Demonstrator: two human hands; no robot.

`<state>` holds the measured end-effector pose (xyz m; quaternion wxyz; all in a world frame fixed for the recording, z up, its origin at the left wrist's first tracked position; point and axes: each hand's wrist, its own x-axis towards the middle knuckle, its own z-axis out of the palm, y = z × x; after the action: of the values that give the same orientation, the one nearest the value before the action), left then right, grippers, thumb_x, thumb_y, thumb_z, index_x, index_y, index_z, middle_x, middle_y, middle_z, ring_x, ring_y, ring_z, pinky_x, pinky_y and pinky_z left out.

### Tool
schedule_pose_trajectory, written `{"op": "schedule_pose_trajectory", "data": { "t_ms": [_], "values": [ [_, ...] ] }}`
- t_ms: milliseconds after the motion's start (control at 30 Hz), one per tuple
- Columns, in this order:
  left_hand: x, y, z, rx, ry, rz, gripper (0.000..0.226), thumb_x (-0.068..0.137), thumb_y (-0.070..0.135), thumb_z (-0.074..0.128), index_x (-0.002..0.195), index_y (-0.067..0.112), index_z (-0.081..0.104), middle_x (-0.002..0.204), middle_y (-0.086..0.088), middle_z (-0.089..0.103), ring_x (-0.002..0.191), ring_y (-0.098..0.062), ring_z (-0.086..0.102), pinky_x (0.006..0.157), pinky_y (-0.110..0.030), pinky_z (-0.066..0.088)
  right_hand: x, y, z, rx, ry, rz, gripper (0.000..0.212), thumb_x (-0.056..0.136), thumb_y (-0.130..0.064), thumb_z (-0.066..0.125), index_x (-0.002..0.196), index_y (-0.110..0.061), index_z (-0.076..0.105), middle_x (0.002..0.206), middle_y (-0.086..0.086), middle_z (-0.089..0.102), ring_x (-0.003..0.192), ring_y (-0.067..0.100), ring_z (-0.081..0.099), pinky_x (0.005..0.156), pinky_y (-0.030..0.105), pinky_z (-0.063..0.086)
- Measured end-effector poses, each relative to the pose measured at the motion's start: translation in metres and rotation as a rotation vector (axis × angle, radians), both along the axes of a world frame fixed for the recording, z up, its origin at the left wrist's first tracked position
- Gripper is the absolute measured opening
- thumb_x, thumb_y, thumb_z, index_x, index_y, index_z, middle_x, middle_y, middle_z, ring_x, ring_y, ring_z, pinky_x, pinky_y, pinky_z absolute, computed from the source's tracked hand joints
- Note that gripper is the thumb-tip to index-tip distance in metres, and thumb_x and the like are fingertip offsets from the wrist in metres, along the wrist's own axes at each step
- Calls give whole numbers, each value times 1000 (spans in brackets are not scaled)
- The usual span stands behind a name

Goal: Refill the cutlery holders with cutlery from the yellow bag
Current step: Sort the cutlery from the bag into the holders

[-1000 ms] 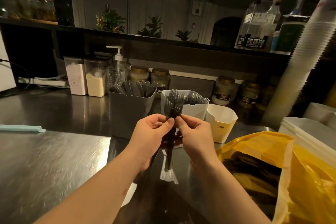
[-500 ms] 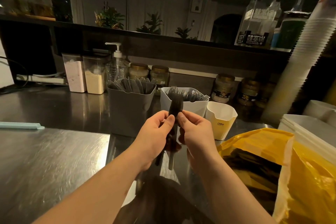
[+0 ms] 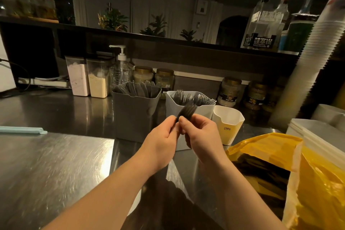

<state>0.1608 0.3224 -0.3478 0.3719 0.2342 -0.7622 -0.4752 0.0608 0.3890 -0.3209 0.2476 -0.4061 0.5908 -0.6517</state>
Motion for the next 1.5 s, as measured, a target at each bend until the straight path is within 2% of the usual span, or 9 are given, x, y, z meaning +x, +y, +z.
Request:
{"op": "schedule_pose_trajectory", "data": {
  "t_ms": [100,300,500,667,833,933,1067,1333,1500],
  "values": [
    [1,-3,-5,-99,-45,31,23,108,35,38,95,27,56,82,2,63,81,-33,58,76,-58,52,-2,-2,5,25,25,-2,11,100,-23,60,99,-23,71,78,-7,70,77,10,64,59,16,48],
    [3,-3,9,104,252,-4,36,101,51,43,97,17,54,72,-3,54,64,-24,45,62,-43,38,-11,-4,54,-112,360,-20,15,103,-16,53,96,-21,65,87,-1,66,78,7,62,64,18,46],
    [5,-11,1,-30,147,174,26,105,45,39,94,27,54,74,14,61,71,-16,58,73,-49,52,-48,-16,124,-379,374,-370,14,103,-20,51,99,-21,64,89,-6,63,85,7,61,72,21,51],
    [5,0,-1,-90,20,46,25,108,30,42,92,23,60,70,5,62,66,-21,57,70,-50,51,-59,-39,93,-46,394,-328,16,102,-23,55,112,-14,65,92,-3,64,86,9,62,67,19,49],
    [5,3,-1,-122,-32,38,29,108,27,42,88,21,62,72,-2,64,72,-30,60,70,-54,52,-58,-36,75,538,824,-190,27,93,-40,67,103,-16,74,88,-2,70,82,14,66,79,34,58],
    [6,4,-1,-139,-46,23,23,105,29,50,89,20,63,71,-1,64,70,-29,60,69,-51,53,-57,-14,82,431,794,-116,45,92,-40,70,130,-15,65,107,-3,64,95,12,59,83,27,51],
    [4,10,-1,-223,-100,-20,9,96,21,67,87,18,64,71,2,66,69,-18,62,70,-41,54,-84,42,75,238,859,-362,19,92,-38,70,98,-20,72,88,-6,63,85,16,59,67,25,46],
    [-32,76,-3,-255,-437,-408,23,93,21,68,105,40,67,105,18,62,101,-2,61,90,-24,55,-128,127,30,793,1188,-502,30,84,-67,63,91,-39,73,134,-8,53,126,21,41,103,46,43],
    [-85,96,2,-322,-685,-485,63,92,23,66,148,33,40,146,11,40,132,-13,43,111,-33,44,-139,127,17,632,1106,-508,34,95,-25,63,128,-27,67,123,-7,65,105,17,60,85,31,53]
  ]
}}
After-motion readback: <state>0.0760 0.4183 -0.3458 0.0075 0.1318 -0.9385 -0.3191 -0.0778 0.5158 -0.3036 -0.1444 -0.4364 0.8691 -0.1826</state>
